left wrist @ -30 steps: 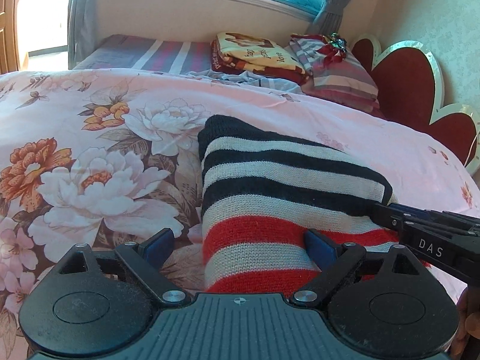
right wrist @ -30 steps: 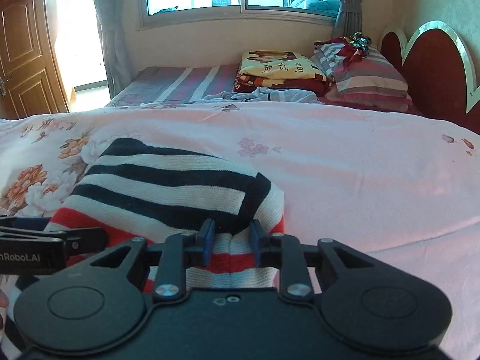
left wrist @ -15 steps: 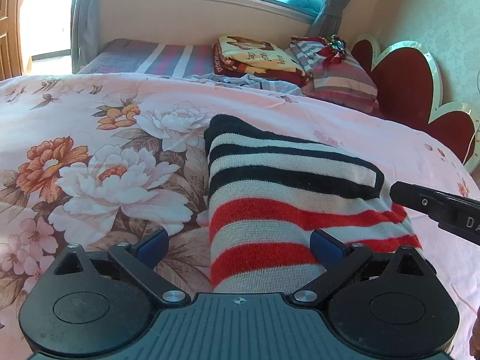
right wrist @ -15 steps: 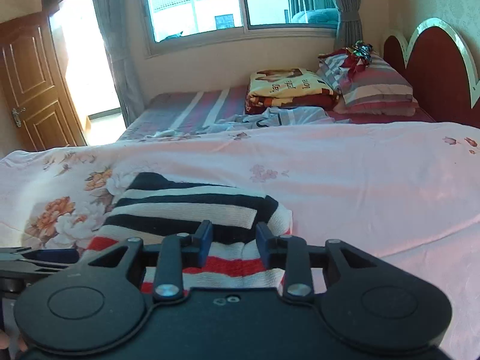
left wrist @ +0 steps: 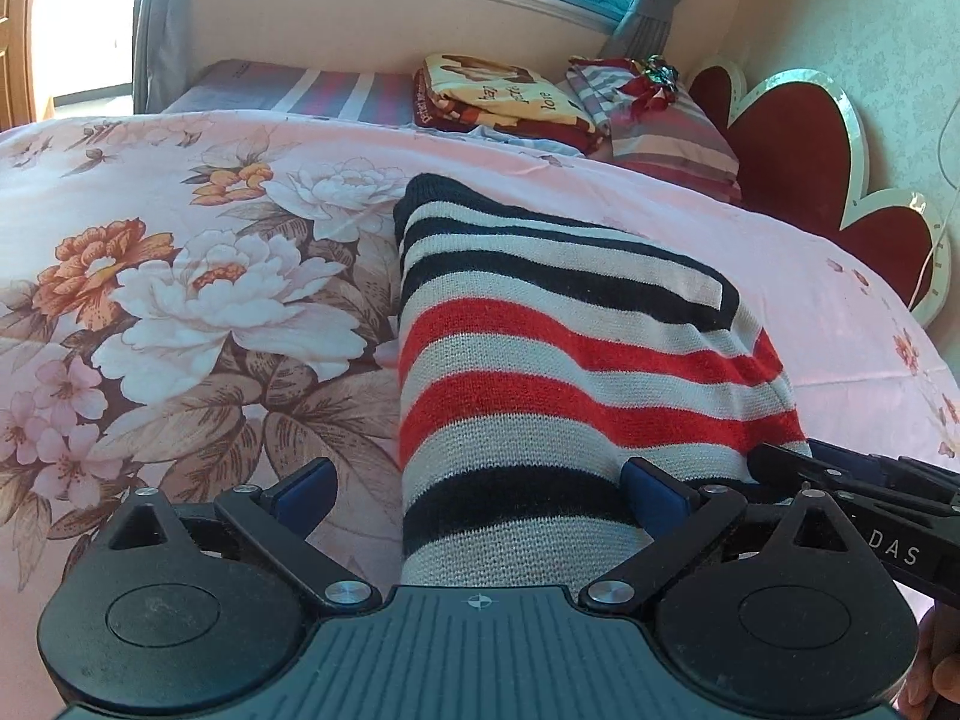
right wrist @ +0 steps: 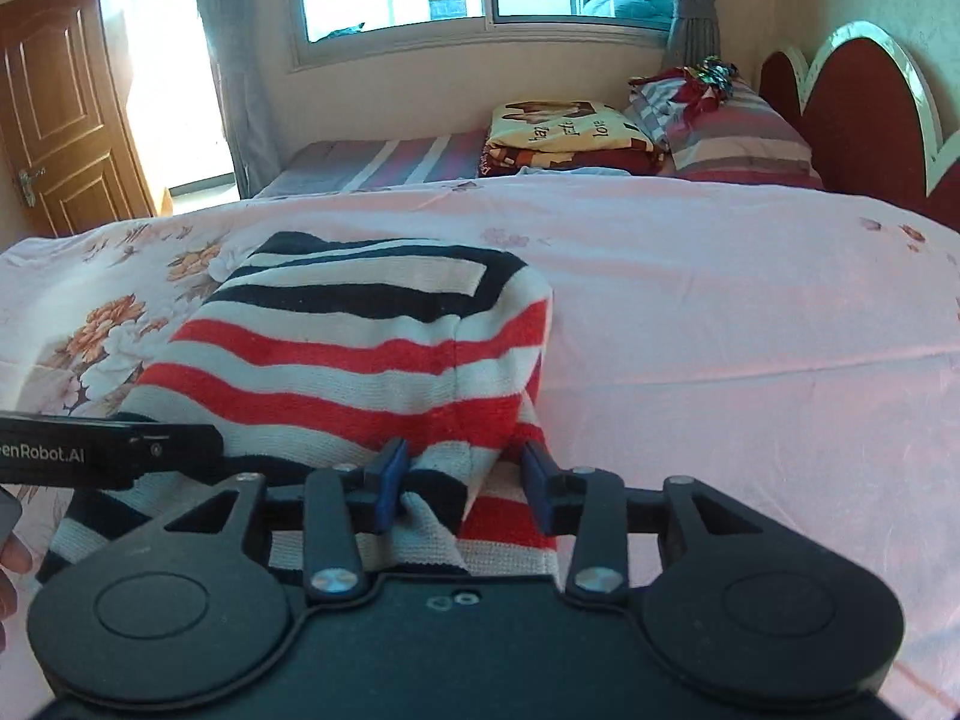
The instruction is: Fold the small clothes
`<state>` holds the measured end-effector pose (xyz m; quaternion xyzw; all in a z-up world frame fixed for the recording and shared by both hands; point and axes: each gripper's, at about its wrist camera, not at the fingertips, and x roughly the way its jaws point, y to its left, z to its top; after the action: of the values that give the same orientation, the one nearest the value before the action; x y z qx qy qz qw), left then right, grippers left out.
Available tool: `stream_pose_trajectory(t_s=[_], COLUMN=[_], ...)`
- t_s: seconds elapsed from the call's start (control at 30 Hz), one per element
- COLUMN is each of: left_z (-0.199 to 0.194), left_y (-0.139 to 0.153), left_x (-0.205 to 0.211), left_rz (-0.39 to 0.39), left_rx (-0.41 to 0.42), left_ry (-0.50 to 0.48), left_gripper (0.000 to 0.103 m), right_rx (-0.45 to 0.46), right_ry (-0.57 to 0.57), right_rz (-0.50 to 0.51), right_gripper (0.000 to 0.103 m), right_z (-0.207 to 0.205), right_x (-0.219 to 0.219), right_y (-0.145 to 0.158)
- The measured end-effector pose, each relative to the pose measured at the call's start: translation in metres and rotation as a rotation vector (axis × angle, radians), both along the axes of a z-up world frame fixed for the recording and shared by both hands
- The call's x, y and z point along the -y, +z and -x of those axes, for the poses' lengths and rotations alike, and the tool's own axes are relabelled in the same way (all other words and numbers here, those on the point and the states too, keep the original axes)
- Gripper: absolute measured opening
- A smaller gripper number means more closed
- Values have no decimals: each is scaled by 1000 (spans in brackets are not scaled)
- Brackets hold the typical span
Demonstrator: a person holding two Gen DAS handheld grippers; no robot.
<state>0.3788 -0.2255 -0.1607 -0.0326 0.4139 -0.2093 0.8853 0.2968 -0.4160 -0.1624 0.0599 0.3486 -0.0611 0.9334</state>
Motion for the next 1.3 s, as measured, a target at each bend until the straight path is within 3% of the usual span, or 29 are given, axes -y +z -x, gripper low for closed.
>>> stream_pose_trajectory(t_s=[0.33, 0.47, 0.8, 0.93, 1.03, 1.3], left_z=[26, 45, 62, 62, 61, 52], left_y=[22, 23, 0, 4, 8, 26], left_x=[-12, -23, -23, -21, -21, -17], left_rz=[-3, -12, -7, -9, -10, 13], left_rx=[42, 55, 9, -4, -11, 6], left_ry=[-31, -47, -37, -41, -40, -41], left_gripper=[100, 100, 100, 100, 100, 100], right_rx=[31, 48, -25, -22, -4, 28], right_ry=[19, 65, 69, 55, 47, 53], right_rz=[-20, 11, 62, 23, 9, -13], right_gripper=[46, 31, 29, 37, 57, 68], right_z=[27, 50, 72, 74, 78, 74], right_x=[-5, -15, -19, -17, -14, -12], right_y=[26, 35, 6, 12, 19, 35])
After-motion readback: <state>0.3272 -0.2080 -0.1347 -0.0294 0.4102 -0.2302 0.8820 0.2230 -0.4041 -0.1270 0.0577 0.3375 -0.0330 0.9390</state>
